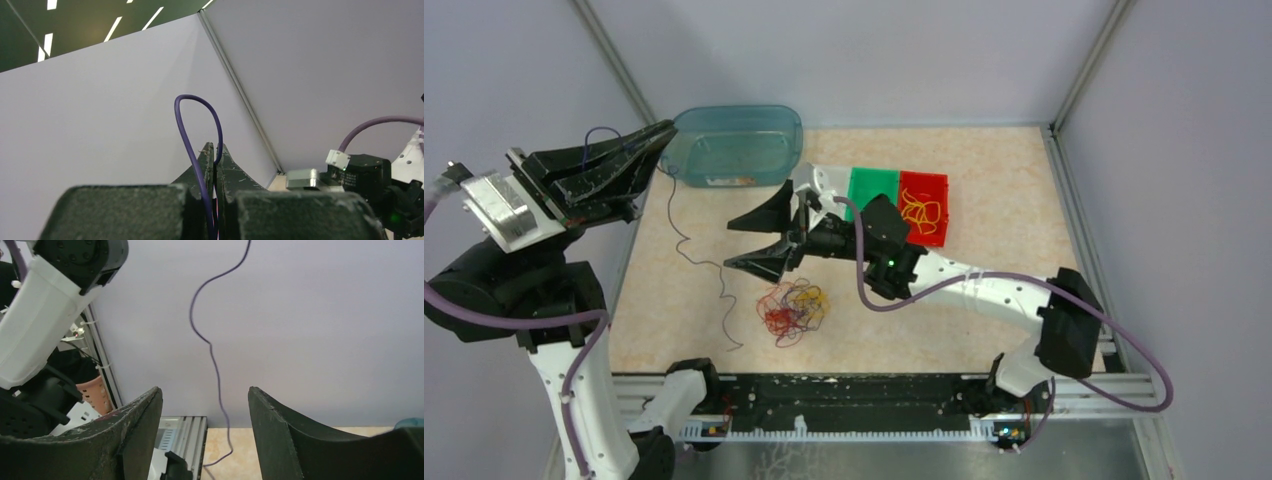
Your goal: Untangle the cables
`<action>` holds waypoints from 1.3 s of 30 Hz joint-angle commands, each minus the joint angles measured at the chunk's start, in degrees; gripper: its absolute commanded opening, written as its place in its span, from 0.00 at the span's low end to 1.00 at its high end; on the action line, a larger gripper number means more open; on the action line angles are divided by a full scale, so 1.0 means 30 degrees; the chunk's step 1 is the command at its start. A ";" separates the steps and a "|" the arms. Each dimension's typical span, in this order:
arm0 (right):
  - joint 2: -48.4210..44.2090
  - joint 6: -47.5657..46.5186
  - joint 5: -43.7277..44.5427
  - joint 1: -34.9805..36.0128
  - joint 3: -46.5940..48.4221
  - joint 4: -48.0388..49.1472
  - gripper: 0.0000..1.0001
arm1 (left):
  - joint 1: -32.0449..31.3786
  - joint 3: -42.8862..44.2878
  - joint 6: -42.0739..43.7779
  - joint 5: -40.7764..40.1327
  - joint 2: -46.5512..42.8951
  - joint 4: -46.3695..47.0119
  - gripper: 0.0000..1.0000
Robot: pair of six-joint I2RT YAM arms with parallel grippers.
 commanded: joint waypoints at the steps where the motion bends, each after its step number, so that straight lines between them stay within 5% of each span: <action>1: 0.2074 0.1264 -0.1784 -0.0119 0.1941 0.0753 0.64 | 0.0102 -0.0132 -0.0232 0.0291 -0.0165 0.0128 0.00; 10: 0.5155 0.1569 -0.3692 0.0515 0.5033 -0.0247 0.56 | 0.0095 -0.0523 -0.0063 0.0138 -0.0180 0.0079 0.00; 14: 0.5429 0.0868 -0.2571 0.0445 0.5390 -0.1228 0.00 | 0.0087 -0.0681 0.0122 0.0027 -0.0284 -0.0227 0.00; 20: 0.3769 0.1087 0.0327 -0.0627 0.3319 -0.0198 0.00 | 0.0112 -0.1951 0.1629 -0.0759 -0.0824 -0.1619 0.04; 23: 0.2794 0.0556 0.2753 -0.1790 0.3015 -0.1017 0.00 | 0.0099 -0.3135 0.2704 -0.1553 -0.1075 -0.4280 0.32; 32: 0.3174 -0.0365 0.5937 -0.4853 0.4129 -0.1455 0.00 | 0.0078 -0.5843 0.8398 0.2208 -0.0224 -1.3794 0.84; 39: 0.4605 -0.0405 0.6223 -0.6358 0.5778 -0.1871 0.00 | 0.0065 -0.7180 1.2280 0.0590 -0.0162 -1.6298 0.88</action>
